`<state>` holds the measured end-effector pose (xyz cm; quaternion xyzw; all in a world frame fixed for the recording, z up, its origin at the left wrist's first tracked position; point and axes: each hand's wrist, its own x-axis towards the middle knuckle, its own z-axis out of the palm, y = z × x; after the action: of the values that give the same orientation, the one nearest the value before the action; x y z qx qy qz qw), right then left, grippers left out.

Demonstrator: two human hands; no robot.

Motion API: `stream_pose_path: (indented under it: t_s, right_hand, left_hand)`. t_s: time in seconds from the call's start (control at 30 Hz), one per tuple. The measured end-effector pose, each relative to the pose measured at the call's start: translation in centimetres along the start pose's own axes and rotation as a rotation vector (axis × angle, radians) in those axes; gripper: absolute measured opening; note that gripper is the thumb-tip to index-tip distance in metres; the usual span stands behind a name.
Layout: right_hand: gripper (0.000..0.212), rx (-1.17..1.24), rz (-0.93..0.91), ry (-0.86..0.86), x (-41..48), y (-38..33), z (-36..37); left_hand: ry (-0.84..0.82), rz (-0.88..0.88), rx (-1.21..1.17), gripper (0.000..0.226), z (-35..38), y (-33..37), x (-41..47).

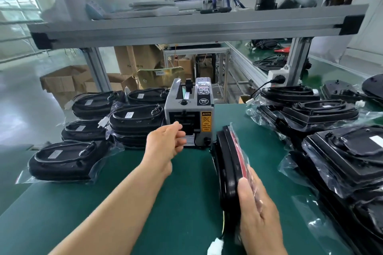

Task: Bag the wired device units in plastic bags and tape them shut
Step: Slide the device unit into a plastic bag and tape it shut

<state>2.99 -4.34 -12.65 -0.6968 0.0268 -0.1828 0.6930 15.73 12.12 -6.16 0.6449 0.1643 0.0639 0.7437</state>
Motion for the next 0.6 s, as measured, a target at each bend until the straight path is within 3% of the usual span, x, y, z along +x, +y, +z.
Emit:
stream_pose_path:
  t_s: [0.17,0.37,0.43,0.6]
  right_hand:
    - [0.041,-0.032,-0.004,0.011,0.2,-0.4,-0.3]
    - [0.068,0.049,-0.005,-0.052,0.4,-0.1,-0.5]
    - [0.067,0.057,-0.011,-0.072,0.4,-0.1,-0.5]
    - [0.050,0.059,-0.001,-0.085,0.5,0.2,-0.8]
  left_hand:
    - [0.048,-0.284,-0.139,0.021,1.9,0.0,4.2]
    - [0.098,-0.330,-0.204,0.015,3.1,0.4,4.6]
    - [0.130,-0.333,-0.235,0.007,3.5,0.6,4.2]
    - [0.108,-0.352,-0.346,0.031,3.8,1.4,4.1]
